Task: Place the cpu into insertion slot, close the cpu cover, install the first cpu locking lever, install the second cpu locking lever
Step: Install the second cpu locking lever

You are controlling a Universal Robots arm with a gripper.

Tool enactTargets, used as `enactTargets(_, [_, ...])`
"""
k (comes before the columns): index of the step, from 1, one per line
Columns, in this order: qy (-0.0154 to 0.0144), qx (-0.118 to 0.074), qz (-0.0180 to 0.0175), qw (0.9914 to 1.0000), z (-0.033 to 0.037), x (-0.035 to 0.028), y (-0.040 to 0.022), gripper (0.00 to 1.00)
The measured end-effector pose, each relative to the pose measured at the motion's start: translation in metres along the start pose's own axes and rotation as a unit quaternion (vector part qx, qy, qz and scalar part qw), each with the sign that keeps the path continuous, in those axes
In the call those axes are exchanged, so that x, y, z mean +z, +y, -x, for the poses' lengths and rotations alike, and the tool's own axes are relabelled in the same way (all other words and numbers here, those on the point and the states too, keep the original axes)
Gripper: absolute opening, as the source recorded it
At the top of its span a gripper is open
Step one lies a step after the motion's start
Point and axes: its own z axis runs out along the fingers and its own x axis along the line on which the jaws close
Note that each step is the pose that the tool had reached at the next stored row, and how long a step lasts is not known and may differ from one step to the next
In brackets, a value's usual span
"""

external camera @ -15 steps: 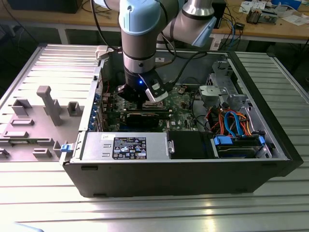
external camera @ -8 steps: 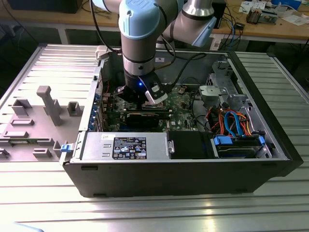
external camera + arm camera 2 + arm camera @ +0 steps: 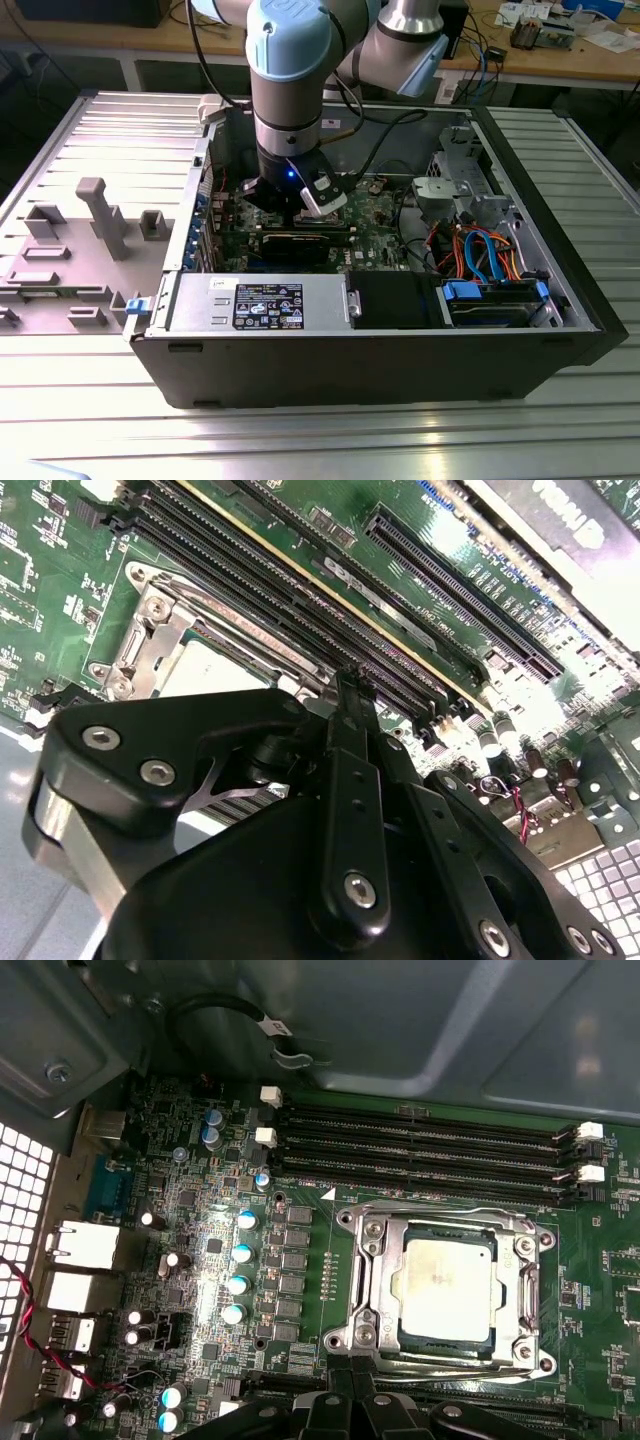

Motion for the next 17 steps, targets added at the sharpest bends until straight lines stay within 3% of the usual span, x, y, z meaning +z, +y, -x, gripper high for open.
enactTargets(7, [-0.0002,0.0,0.0001,1.0,-0.0007,0.0004,-0.0001,0.11])
enactTargets(10, [-0.0008,0.0,0.0055,0.99998,-0.0025,0.0016,-0.0007,0.11])
enactTargets(12, [-0.0022,0.007,0.0073,0.99994,-0.0025,0.0022,-0.0012,0.11])
enactTargets(13, [-0.0049,0.021,0.0109,0.99971,-0.0043,0.0034,-0.0014,0.11])
enactTargets(15, [-0.0071,0.028,0.0205,0.99939,-0.0095,0.0086,-0.0016,0.11])
enactTargets(17, [-0.0072,0.028,0.0218,0.99935,-0.0101,0.009,-0.0017,0.11])
